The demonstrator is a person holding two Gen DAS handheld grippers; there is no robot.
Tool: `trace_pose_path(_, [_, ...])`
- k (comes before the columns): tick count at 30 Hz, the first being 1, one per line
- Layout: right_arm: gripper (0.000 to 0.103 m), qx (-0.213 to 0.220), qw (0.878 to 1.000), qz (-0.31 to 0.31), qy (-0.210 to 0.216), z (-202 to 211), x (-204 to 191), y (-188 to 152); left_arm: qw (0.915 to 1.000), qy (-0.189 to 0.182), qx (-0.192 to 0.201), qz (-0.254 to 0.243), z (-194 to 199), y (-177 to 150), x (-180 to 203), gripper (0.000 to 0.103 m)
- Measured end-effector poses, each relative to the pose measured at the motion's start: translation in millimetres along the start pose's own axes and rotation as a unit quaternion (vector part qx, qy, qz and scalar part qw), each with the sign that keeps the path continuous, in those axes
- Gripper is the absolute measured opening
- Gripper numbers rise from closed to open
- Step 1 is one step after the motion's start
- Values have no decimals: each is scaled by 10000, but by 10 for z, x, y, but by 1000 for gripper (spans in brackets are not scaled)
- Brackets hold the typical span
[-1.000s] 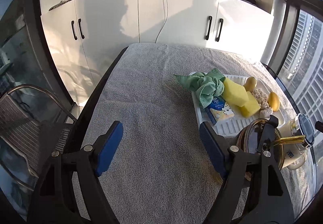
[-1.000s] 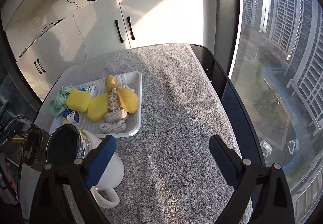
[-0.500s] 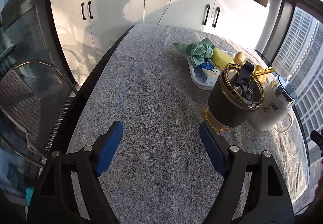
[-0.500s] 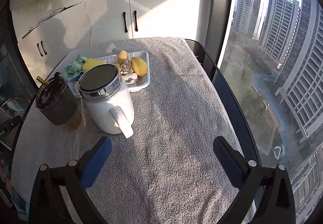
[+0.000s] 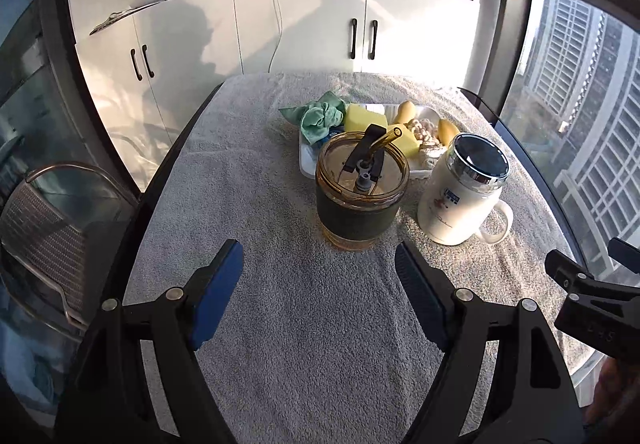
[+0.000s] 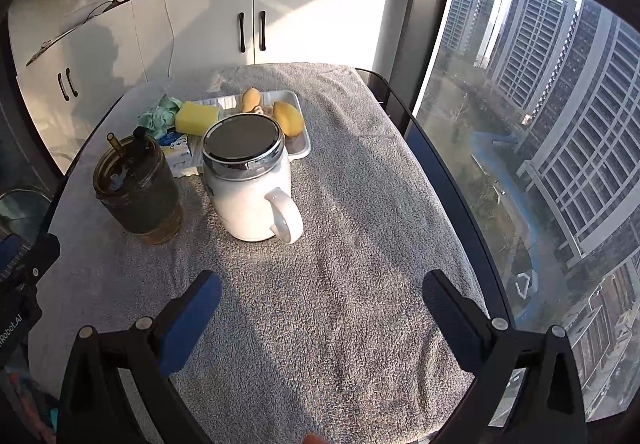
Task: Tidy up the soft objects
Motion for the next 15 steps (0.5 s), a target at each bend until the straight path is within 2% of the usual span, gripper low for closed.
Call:
trace_pose_path(2, [103,-26,10000,82,-45,14,-59,11,10000,-28,-9,-37,18,22,59,77])
trace_pose_path(6, [103,-89,9998,140,127,63,-130,-12,10000,22,-19,-54,29,71,128,77])
trace_pose_path(11, [103,6,9998,171,-40,134,-145,-7,9996,-251,-17,91,72,99,180,77])
trace_pose_path(15, [103,2,9998,201,36,155,-145,1,9998,-169,26,78,114,128,208,77])
Point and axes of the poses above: each gripper's, at about its wrist camera, not at the fingertips, and z roughly against the way its jaws point, x to its right, y to its top, the point moved 7 cm from there along -z, roughly the way its jaws point, and after that the axes turned 12 degrees about -x, right-handed, at the moved point
